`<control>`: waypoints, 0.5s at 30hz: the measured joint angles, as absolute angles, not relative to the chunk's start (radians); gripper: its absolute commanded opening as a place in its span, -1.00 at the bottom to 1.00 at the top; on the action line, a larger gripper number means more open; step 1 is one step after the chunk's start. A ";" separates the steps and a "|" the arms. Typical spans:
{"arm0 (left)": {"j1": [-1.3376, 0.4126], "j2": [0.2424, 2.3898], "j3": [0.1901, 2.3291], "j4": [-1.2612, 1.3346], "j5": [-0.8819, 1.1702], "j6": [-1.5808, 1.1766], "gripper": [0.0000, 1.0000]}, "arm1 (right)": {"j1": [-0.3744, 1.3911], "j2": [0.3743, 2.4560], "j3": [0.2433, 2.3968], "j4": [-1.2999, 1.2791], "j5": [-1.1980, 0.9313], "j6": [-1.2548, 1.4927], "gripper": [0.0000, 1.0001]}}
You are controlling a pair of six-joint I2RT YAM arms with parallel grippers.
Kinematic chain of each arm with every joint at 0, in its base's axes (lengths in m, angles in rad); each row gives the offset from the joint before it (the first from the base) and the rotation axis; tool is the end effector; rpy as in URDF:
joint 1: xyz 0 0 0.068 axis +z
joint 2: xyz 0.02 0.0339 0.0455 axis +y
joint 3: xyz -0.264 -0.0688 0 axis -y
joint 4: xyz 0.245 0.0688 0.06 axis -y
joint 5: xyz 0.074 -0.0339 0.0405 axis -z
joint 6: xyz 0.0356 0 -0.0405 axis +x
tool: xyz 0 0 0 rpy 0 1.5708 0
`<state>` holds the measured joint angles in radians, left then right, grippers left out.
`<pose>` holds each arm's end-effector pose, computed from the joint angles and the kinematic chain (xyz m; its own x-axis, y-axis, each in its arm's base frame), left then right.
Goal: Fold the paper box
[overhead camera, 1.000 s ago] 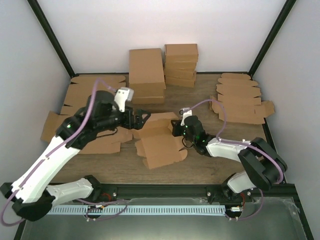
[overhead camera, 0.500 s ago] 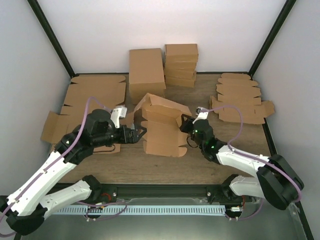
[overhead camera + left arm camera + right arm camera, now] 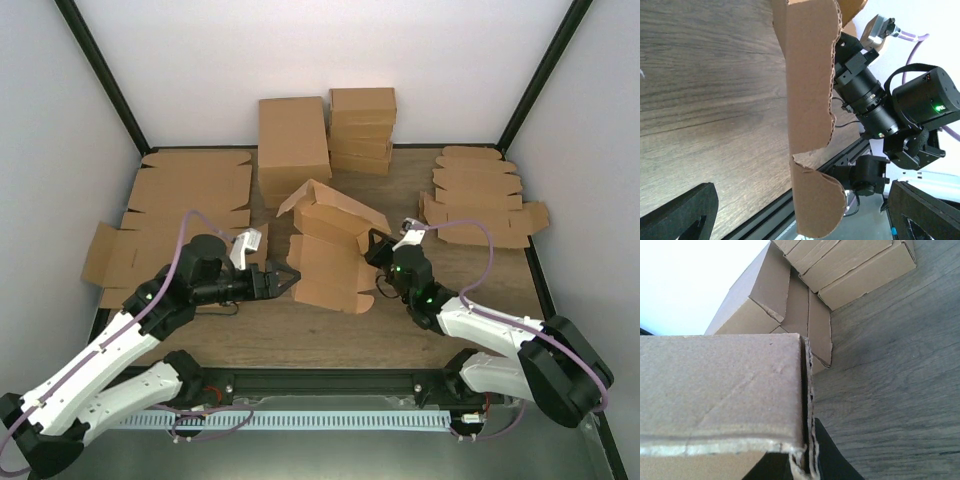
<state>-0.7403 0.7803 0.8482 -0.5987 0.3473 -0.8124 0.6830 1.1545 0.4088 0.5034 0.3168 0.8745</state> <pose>0.1140 -0.1205 0.3213 -0.8748 -0.1254 -0.4680 0.3139 0.5891 -0.7446 0.1921 0.1420 0.2069 -0.3995 0.6148 -0.6800 -0.0914 0.7113 0.6969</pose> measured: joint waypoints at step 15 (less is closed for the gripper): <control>-0.746 0.940 0.870 -0.521 0.326 -0.786 0.11 | 0.684 1.168 0.409 0.545 0.317 0.865 -0.99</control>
<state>-0.7464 0.9398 0.8703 -0.5209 0.3260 -0.7860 0.6842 1.1683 0.4088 0.5446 0.3172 0.8650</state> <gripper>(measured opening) 0.668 0.043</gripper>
